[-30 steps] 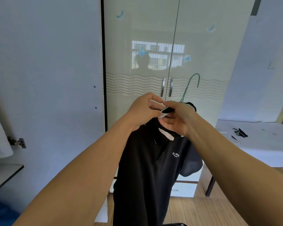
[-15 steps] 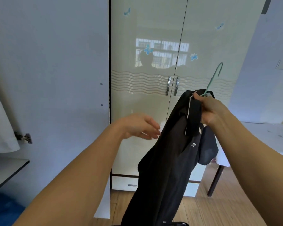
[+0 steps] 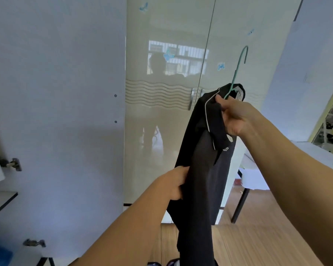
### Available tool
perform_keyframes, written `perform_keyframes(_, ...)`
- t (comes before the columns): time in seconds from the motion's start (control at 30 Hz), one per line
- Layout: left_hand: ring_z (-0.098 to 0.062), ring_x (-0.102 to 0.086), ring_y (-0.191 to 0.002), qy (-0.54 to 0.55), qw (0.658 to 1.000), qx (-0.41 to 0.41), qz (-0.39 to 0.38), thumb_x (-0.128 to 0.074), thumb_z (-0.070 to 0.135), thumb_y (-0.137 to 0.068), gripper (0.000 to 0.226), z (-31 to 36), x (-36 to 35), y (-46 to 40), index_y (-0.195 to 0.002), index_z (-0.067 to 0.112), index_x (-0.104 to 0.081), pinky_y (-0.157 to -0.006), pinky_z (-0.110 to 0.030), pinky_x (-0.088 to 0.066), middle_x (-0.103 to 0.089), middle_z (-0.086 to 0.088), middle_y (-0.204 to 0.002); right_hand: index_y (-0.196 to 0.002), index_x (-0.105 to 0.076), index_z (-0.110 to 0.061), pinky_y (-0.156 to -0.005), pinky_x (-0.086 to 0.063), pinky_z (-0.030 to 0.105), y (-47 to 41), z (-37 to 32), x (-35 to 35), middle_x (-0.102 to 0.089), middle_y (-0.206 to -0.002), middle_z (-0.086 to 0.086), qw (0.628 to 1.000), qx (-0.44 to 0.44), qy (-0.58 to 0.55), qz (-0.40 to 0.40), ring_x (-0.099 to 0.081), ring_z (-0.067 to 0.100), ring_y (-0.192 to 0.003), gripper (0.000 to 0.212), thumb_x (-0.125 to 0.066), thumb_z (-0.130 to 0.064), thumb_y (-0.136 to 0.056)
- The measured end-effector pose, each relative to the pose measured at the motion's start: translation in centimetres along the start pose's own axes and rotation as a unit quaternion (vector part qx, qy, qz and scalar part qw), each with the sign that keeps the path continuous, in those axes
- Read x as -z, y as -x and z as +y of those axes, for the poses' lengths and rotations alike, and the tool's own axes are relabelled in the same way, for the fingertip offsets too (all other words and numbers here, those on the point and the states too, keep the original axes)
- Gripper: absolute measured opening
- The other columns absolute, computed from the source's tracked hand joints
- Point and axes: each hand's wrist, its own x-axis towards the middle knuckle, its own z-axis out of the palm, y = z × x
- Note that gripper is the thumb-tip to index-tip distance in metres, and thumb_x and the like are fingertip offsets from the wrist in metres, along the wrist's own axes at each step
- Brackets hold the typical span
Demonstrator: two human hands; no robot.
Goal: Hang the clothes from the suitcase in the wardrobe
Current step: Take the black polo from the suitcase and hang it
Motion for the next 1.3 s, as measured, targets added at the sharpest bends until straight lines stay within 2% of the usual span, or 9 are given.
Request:
perform_keyframes(0.07, -0.021, -0.065, -0.064, 0.133, 0.991, -0.017, 0.01, -0.062, 0.017, -0.091, 0.015, 0.5, 0.4, -0.2, -0.096, 0.004, -0.067, -0.059, -0.027, -0.056, -0.067, -0.01, -0.076, -0.086, -0.055, -0.017, -0.073, -0.055, 0.026, 0.2, 0.2, -0.8, -0.059, -0.083, -0.001, 1.0, -0.002, 0.0, -0.008, -0.06, 0.011, -0.074, 0.017, -0.049, -0.006, -0.098)
perform_keyframes(0.27, -0.025, -0.062, -0.076, 0.199, 0.971, -0.121, 0.055, -0.05, 0.002, -0.093, 0.018, 3.8, 4.7, 1.1, -0.094, 0.011, -0.065, -0.073, -0.035, -0.052, -0.066, -0.012, -0.087, -0.086, -0.053, -0.015, -0.07, -0.056, 0.026, 0.6, 1.4, -2.6, -0.056, -0.081, 0.003, 0.999, 0.006, 0.037, 0.013, -0.057, 0.013, -0.075, 0.017, -0.048, -0.005, -0.098)
perform_keyframes(0.47, -0.022, -0.057, -0.07, 0.436, 0.86, -0.262, 0.029, -0.035, -0.008, -0.086, 0.034, 6.7, 10.5, 5.1, -0.085, 0.015, -0.06, -0.079, -0.033, -0.046, -0.063, -0.011, -0.079, -0.086, -0.054, -0.017, -0.074, -0.051, 0.023, -0.5, 4.5, -2.0, -0.057, -0.083, 0.001, 0.99, 0.04, 0.075, 0.115, -0.056, 0.009, -0.072, 0.02, -0.048, -0.001, -0.097)
perform_keyframes(0.63, -0.016, -0.058, -0.063, 0.313, 0.902, -0.285, 0.082, -0.043, -0.013, -0.091, 0.031, 7.2, 9.1, 5.5, -0.082, 0.016, -0.048, -0.056, -0.025, -0.052, -0.058, -0.009, -0.077, -0.088, -0.051, -0.02, -0.043, -0.042, 0.011, -0.8, 8.5, -5.6, -0.053, -0.074, -0.004, 0.987, 0.049, 0.045, 0.149, -0.046, 0.004, -0.057, 0.023, -0.05, 0.002, -0.095)
perform_keyframes(0.77, -0.022, -0.056, -0.074, 0.115, 0.938, -0.233, 0.228, -0.069, 0.014, -0.085, 0.018, 6.7, 9.9, 4.8, -0.084, 0.013, -0.052, -0.068, -0.031, -0.047, -0.059, -0.009, -0.08, -0.078, -0.051, -0.018, -0.044, -0.044, 0.014, -0.7, 10.7, -8.2, -0.054, -0.069, -0.002, 0.99, 0.062, 0.038, 0.125, -0.048, 0.007, -0.055, 0.026, -0.051, 0.001, -0.096)
perform_keyframes(0.9, -0.026, -0.063, -0.099, -0.003, 0.97, -0.113, 0.213, -0.059, 0.081, -0.062, 0.084, 6.5, 10.5, 6.1, -0.106, 0.01, -0.064, -0.093, -0.039, -0.051, -0.067, -0.005, -0.108, -0.079, -0.053, -0.017, -0.055, -0.052, 0.02, -0.4, 10.4, -9.2, -0.058, -0.071, -0.003, 0.993, 0.075, 0.001, 0.093, -0.055, 0.007, -0.059, 0.025, -0.052, 0.001, -0.095)
perform_keyframes(0.97, -0.027, -0.062, -0.107, -0.009, 0.984, -0.063, 0.169, -0.052, 0.093, -0.048, 0.111, 6.6, 10.6, 6.4, -0.123, 0.012, -0.06, -0.099, -0.043, -0.049, -0.066, -0.006, -0.118, -0.079, -0.053, -0.017, -0.055, -0.053, 0.018, -0.2, 10.0, -9.7, -0.059, -0.072, -0.004, 0.994, 0.075, -0.011, 0.073, -0.057, 0.006, -0.059, 0.025, -0.052, 0.002, -0.095)
perform_keyframes(1.17, -0.027, -0.068, -0.092, 0.11, 0.979, -0.098, 0.143, -0.072, 0.049, -0.078, 0.048, 6.8, 9.4, 8.2, -0.1, 0.007, -0.069, -0.091, -0.041, -0.052, -0.073, -0.013, -0.095, -0.078, -0.051, -0.016, -0.051, -0.05, 0.018, 0.2, 8.3, -10.0, -0.057, -0.066, -0.005, 0.996, 0.079, -0.03, 0.015, -0.058, 0.002, -0.051, 0.026, -0.05, 0.003, -0.096)
perform_keyframes(1.3, -0.03, -0.066, -0.09, 0.098, 0.965, -0.095, 0.224, -0.067, 0.02, -0.089, 0.027, 7.4, 9.0, 8.8, -0.111, 0.005, -0.067, -0.085, -0.04, -0.055, -0.07, -0.014, -0.094, -0.081, -0.05, -0.016, -0.064, -0.055, 0.025, -0.4, 6.6, -8.6, -0.055, -0.075, -0.002, 0.996, 0.072, -0.058, 0.013, -0.053, 0.009, -0.065, 0.025, -0.05, 0.004, -0.095)
